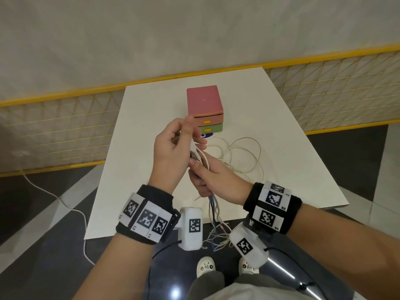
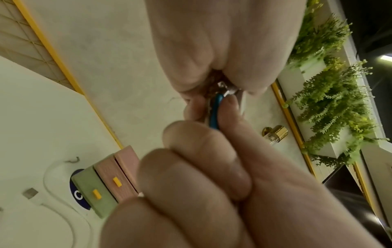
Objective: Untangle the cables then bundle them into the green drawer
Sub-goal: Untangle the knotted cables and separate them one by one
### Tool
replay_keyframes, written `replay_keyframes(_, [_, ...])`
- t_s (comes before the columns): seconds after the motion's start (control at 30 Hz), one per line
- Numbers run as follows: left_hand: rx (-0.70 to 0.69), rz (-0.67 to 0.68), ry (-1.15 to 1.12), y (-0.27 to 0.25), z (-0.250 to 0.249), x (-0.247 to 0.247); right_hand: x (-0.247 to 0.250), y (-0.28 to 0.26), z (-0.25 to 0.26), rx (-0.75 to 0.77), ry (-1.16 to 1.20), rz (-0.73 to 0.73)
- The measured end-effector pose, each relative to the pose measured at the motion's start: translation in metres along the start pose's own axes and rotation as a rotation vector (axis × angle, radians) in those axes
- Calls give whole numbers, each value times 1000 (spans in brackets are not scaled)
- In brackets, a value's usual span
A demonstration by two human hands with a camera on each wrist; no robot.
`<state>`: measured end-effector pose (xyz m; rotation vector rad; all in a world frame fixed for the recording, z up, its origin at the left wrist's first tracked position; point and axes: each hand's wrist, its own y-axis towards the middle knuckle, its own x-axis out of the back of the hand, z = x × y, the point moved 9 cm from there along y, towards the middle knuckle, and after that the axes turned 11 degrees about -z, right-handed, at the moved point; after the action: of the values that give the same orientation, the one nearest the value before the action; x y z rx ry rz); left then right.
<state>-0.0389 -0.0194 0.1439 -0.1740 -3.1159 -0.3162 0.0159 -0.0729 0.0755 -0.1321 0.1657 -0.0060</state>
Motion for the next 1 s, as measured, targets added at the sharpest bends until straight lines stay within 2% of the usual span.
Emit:
replay_keyframes(0.17, [-27, 81, -59, -1, -5, -10, 3, 2, -2, -7, 29, -19])
replay_keyframes(0.27, [85, 86, -185, -3, 8, -14, 6, 9, -1, -12, 48, -61])
replay_keyframes(0.33, [117, 70, -152, -3, 17, -14, 4, 12, 1, 8, 27, -52])
replay_keyframes(0.43, [69, 85, -36, 0, 13, -15, -1, 9, 9, 103, -72, 44])
replay_keyframes(0.5, [80, 68, -61, 7, 16, -11, -5, 5, 8, 169, -173, 123])
replay_keyframes(0.73, [120, 43, -98, 12, 31, -2, -11, 1, -32, 101, -222, 237])
replay_keyframes(0.83, [116, -20, -152, 30, 23, 18, -3, -8, -81, -20, -380, 259])
replay_keyframes(0.9, [96, -50, -188, 46, 12, 35, 11, -18, -115, -93, -605, 336])
replay_keyframes(1.0, [82, -28, -199, 56, 0, 46, 38, -15, -138, -139, -873, 354])
